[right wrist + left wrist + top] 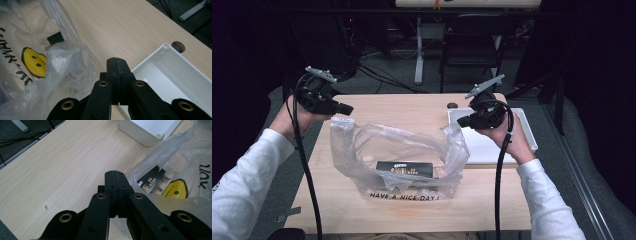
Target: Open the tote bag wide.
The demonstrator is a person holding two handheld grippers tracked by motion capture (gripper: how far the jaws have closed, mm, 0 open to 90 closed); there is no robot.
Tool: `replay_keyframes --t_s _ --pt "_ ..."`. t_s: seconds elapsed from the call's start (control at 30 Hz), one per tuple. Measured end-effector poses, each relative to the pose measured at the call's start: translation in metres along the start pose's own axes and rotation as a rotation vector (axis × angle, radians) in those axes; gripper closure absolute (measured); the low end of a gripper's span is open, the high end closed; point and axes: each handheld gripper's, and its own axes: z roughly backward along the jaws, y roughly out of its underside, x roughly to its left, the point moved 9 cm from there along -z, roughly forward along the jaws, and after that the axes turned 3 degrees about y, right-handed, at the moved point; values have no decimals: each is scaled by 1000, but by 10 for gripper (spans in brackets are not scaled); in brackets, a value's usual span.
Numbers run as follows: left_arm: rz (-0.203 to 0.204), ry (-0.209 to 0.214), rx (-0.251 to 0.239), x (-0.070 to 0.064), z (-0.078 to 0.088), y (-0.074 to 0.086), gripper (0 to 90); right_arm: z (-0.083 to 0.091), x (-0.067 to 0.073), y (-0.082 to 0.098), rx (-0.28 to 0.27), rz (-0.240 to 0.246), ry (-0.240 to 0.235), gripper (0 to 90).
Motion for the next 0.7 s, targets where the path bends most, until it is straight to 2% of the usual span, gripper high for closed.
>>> replay_keyframes --t_s 0.13,0.33,0.37,0.43,0.5,0.7 --pt "-16 7 3 -5 1 -8 900 2 5 -10 -1 21 -2 900" --pt "-51 52 21 -20 2 -22 900 4 16 -26 -7 53 -16 900" --pt "-68 74 30 -28 1 -25 900 6 21 -32 -13 66 -21 900" --pt "-74 81 32 -30 1 -26 900 8 26 -36 -16 78 -29 900" --pt "-104 102 50 -39 0 -29 900 10 33 -39 -14 96 -33 900" --pt "-129 134 80 -52 -3 -29 900 11 52 -42 -8 135 -61 900"
